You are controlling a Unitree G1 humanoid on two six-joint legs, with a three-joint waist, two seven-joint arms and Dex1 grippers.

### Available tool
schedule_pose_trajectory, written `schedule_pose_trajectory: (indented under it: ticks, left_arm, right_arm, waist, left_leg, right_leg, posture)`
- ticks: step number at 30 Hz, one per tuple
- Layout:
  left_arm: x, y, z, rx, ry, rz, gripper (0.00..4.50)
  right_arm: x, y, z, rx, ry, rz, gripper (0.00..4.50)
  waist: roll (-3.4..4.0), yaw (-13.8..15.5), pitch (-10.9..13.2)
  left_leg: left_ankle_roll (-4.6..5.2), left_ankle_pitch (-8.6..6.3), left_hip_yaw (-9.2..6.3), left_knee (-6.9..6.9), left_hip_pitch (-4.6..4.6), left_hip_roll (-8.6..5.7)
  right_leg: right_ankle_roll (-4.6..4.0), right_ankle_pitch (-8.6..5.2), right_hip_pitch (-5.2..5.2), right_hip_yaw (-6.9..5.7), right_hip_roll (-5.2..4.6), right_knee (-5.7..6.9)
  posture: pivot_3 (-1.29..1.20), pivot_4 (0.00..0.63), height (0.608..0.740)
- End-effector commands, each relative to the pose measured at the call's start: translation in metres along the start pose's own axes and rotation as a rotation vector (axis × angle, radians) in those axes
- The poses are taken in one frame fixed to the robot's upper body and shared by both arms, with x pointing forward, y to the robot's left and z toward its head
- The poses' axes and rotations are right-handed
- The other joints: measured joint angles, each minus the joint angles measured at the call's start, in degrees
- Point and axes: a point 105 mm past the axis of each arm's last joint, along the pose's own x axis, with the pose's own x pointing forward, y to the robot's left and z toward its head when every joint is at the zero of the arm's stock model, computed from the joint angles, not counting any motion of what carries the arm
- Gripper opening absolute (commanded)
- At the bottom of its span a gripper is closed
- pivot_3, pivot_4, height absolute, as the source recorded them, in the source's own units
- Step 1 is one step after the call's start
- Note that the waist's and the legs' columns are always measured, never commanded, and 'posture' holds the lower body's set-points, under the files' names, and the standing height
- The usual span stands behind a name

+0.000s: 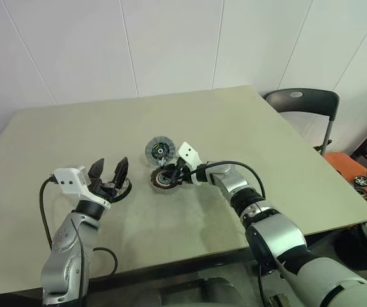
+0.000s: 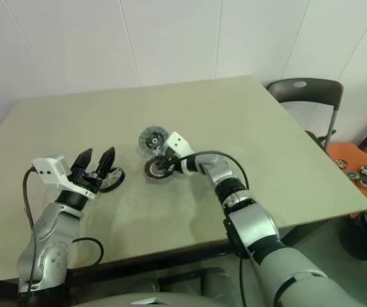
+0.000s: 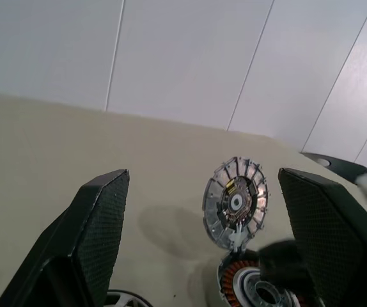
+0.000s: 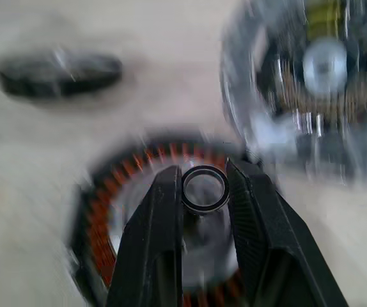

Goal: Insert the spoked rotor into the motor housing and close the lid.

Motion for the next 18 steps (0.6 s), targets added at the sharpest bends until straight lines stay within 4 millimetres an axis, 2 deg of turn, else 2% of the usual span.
schedule_pose_trajectory:
  ticks: [1, 12, 18]
  left_arm:
    - [-0.002, -0.004, 0.014, 0.016, -0.051, -0.015, 3.99]
    - [0.002, -0.007, 0.010, 0.004, -0.040, -0.030, 3.99]
    - [0.003, -0.006, 0.009, 0.001, -0.036, -0.033, 3.99]
  right_arm:
    - [-0.001, -0.010, 0.022, -0.046, -0.054, -0.036, 0.68]
    - [-0.001, -0.007, 0.025, -0.053, -0.071, -0.021, 0.68]
    - [0.001, 0.006, 0.042, -0.077, -0.121, 0.080, 0.68]
  waist:
    - [0.01, -0.09, 0.01]
    - [0.01, -0.06, 0.00]
    - [0.01, -0.11, 0.01]
  left_leg:
    - [0.00, 0.00, 0.00, 0.00, 0.00, 0.00]
    - [0.00, 0.00, 0.00, 0.02, 0.02, 0.02]
    - [0.00, 0.00, 0.00, 0.02, 0.02, 0.02]
  right_leg:
    - [0.01, -0.01, 0.00, 0.00, 0.01, 0.01]
    - [0.09, -0.05, 0.01, 0.00, 0.03, 0.03]
    - [0.13, 0.01, 0.01, 0.00, 0.04, 0.05]
  posture:
    - [0.00, 0.000, 0.740]
    - [0.00, 0.000, 0.740]
    - [0.00, 0.000, 0.740]
